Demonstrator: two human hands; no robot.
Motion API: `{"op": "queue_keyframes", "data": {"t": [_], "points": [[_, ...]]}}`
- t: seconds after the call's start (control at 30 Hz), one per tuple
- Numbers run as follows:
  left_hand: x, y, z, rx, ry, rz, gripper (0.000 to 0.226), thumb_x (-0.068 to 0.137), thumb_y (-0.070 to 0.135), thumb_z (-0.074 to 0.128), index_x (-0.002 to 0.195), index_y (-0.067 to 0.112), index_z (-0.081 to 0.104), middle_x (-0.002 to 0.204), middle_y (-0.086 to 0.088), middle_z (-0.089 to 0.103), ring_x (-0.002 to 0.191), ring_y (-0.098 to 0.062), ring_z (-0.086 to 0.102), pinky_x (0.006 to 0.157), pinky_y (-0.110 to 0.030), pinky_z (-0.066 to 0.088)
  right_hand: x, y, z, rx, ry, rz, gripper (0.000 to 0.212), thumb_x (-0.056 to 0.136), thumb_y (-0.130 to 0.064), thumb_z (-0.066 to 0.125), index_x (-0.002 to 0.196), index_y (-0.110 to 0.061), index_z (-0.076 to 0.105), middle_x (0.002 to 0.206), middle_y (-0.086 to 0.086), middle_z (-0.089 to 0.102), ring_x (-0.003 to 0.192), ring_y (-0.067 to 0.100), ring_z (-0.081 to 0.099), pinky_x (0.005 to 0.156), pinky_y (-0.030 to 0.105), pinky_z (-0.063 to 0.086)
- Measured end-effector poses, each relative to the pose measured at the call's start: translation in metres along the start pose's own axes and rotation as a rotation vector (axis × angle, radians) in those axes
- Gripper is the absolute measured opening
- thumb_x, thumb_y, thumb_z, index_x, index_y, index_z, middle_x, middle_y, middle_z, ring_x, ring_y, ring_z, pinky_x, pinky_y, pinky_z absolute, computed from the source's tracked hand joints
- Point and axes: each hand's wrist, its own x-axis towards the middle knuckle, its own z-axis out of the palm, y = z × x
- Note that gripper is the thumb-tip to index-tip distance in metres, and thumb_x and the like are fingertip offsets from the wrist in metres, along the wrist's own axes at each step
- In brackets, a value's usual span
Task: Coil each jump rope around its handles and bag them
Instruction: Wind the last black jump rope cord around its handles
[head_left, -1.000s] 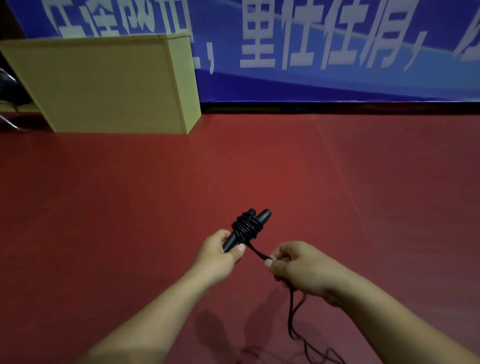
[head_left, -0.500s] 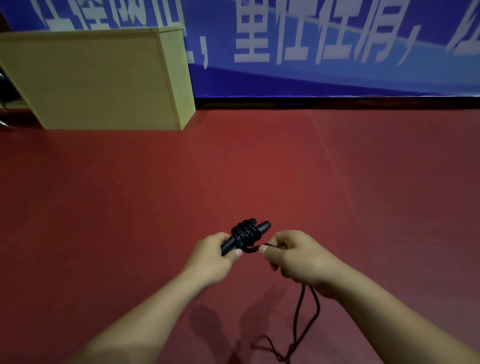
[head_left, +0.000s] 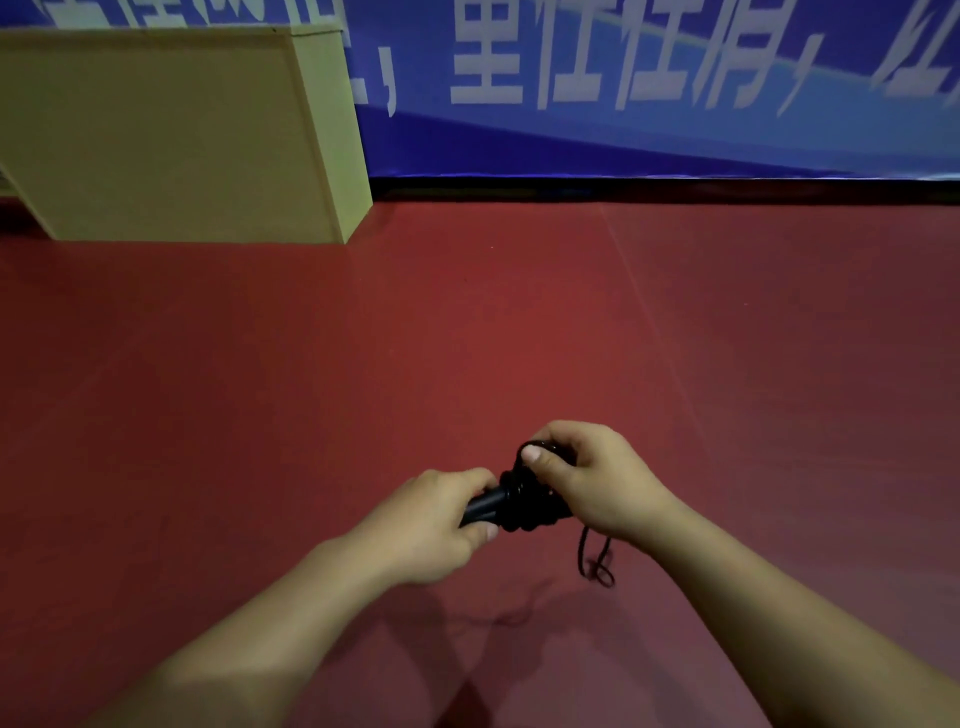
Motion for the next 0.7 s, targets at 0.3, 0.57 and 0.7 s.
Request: {"op": "queue_keyframes", "data": {"t": [0.3,0.57,0.7], "points": [[-0.016,0.007,-0.019,-0.581,-0.345,0.014,0.016,0.087,0.016,0.067,0.103,0.020,0.064,0.081,0.001,0.067,0.072,-0.014,0.061,0.071,-0.031,0.049,0.004,0.006,-0.005,0.257,-0.120,0.073,0.014,0.083,-0.015,0.075,0.095,-0.017,0.068,0.077,-0.003,0.064,0.062,0.003,0.058,0.058,0.020,0.049],[-0.022,0.011,-0.033,-0.830,-0.311,0.047,0.038,0.083,0.019,0.066,0.114,-0.002,0.059,0.082,-0.001,0.070,0.073,-0.009,0.057,0.064,-0.017,0.042,0.008,0.009,-0.010,0.572,-0.242,0.222,0.006,0.085,-0.007,0.070,0.084,-0.010,0.064,0.074,0.007,0.065,0.058,0.016,0.059,0.052,0.025,0.048],[-0.019,0.010,-0.032,-0.882,-0.212,0.020,0.036,0.081,0.023,0.065,0.109,0.000,0.062,0.081,0.000,0.069,0.071,-0.009,0.058,0.062,-0.016,0.041,0.006,0.007,-0.001,0.326,-0.225,0.188,0.025,0.090,-0.001,0.049,0.076,-0.016,0.062,0.065,0.000,0.062,0.058,0.015,0.053,0.054,0.027,0.040]]}}
